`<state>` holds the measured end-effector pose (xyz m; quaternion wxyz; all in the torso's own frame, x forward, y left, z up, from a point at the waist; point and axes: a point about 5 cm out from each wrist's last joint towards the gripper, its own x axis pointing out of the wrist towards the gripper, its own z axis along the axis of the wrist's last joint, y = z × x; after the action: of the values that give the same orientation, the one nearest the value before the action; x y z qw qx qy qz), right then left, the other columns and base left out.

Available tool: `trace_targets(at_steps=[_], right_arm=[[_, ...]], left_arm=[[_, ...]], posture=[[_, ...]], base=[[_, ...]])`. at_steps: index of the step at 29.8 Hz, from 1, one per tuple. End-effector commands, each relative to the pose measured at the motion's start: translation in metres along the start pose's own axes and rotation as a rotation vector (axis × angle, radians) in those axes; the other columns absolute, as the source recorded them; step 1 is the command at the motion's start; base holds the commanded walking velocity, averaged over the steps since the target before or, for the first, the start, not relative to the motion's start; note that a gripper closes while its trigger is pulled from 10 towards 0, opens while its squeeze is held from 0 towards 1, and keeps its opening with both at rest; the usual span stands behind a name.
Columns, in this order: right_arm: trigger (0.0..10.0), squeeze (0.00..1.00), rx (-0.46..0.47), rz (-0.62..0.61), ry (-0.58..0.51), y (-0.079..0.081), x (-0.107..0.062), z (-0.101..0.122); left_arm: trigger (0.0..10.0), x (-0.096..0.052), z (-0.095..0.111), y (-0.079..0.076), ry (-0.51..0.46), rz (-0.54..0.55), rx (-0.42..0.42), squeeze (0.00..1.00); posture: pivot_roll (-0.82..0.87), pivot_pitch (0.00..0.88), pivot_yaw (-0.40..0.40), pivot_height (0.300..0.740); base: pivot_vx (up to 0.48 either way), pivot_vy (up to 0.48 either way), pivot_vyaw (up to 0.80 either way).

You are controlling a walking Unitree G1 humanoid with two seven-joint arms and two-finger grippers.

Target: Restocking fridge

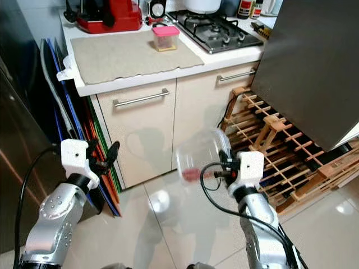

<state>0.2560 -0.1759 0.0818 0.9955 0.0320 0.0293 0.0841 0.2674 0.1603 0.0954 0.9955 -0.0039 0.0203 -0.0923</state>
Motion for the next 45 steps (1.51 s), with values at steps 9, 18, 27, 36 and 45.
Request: trace_targets(at_steps=[9,18,27,36,45], right_arm=[[0.0,0.19,-0.007,-0.006,0.013,0.001,0.007,-0.004],[0.0,0.20,-0.014,-0.002,0.009,0.002,0.013,-0.004],[0.0,0.20,-0.031,0.002,0.002,0.005,0.016,-0.004],[0.0,0.20,-0.035,0.005,-0.002,0.006,0.017,-0.004],[0.0,0.20,-0.034,0.007,0.001,0.007,0.019,-0.004]], left_arm=[[10.0,0.010,0.003,-0.006,0.000,-0.011,0.017,0.00],[10.0,0.014,0.005,-0.006,-0.005,-0.012,0.012,0.00],[10.0,0.017,0.005,-0.006,-0.004,-0.019,0.013,0.00],[10.0,0.018,0.004,-0.006,0.000,-0.023,0.026,0.00],[10.0,0.022,0.004,-0.009,0.013,-0.021,0.016,0.00]], posture=[[-0.02,0.011,-0.020,0.740],[-0.01,0.011,-0.019,0.740],[-0.01,0.008,-0.013,0.740],[-0.02,0.008,-0.011,0.740],[-0.02,0.006,-0.010,0.740]], base=[[0.000,0.000,0.00],[0.000,0.000,0.00],[0.000,0.000,0.00],[0.000,0.000,0.00],[-0.132,0.000,0.00]])
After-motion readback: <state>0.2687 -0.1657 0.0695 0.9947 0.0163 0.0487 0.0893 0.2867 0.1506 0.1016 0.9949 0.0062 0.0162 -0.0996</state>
